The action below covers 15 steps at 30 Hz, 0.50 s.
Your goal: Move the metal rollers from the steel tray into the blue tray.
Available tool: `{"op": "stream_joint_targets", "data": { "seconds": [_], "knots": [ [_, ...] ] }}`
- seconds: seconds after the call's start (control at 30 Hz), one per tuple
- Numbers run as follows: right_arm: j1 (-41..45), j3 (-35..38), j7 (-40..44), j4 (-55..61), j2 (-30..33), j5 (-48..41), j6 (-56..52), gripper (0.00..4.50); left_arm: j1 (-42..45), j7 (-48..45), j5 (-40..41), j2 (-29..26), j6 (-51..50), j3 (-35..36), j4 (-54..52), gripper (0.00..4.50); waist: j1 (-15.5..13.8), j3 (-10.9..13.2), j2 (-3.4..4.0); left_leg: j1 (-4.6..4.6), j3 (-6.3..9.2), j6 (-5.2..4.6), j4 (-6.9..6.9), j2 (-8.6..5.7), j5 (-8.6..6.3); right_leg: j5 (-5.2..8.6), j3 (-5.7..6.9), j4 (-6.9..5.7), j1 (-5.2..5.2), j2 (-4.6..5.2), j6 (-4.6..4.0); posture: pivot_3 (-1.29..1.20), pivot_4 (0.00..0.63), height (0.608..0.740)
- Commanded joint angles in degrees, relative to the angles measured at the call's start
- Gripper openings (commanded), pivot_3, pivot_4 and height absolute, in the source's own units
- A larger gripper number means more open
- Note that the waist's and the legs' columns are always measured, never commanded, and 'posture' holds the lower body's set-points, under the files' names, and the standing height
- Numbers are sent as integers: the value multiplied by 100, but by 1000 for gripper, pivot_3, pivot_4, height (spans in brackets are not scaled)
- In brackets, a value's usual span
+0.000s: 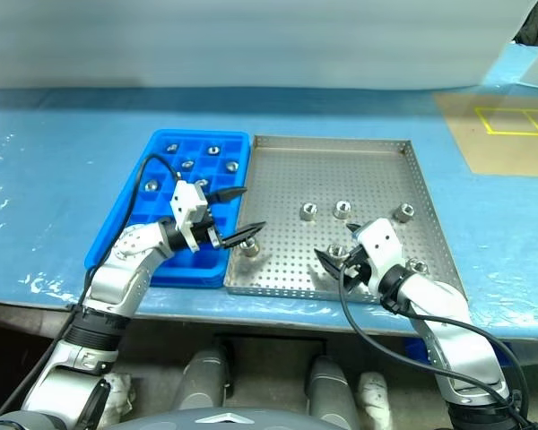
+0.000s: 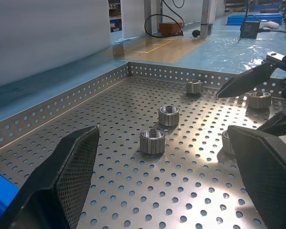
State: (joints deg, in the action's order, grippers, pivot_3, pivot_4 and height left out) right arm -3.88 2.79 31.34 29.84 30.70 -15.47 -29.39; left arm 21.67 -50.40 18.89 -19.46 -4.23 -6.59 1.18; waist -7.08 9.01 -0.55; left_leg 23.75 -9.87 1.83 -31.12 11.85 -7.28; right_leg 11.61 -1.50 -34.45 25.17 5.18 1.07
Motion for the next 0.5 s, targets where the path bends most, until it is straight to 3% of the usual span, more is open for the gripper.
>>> {"op": "stream_joint_targets", "data": {
  "seconds": [0.03,0.5],
  "knots": [
    [112,105,51,47,60,-46,102,4474,49,1,25,11,148,93,-142,4500,0,0,0,0,0,0,0,0,0,0,0,0,0,0,0,110,150,740],
    [-15,239,105,170,150,-88,22,4474,539,-114,57,-65,-191,34,-12,4500,-3,0,0,0,0,0,-2,0,0,0,0,-2,0,0,-1,85,150,740]
  ]
}}
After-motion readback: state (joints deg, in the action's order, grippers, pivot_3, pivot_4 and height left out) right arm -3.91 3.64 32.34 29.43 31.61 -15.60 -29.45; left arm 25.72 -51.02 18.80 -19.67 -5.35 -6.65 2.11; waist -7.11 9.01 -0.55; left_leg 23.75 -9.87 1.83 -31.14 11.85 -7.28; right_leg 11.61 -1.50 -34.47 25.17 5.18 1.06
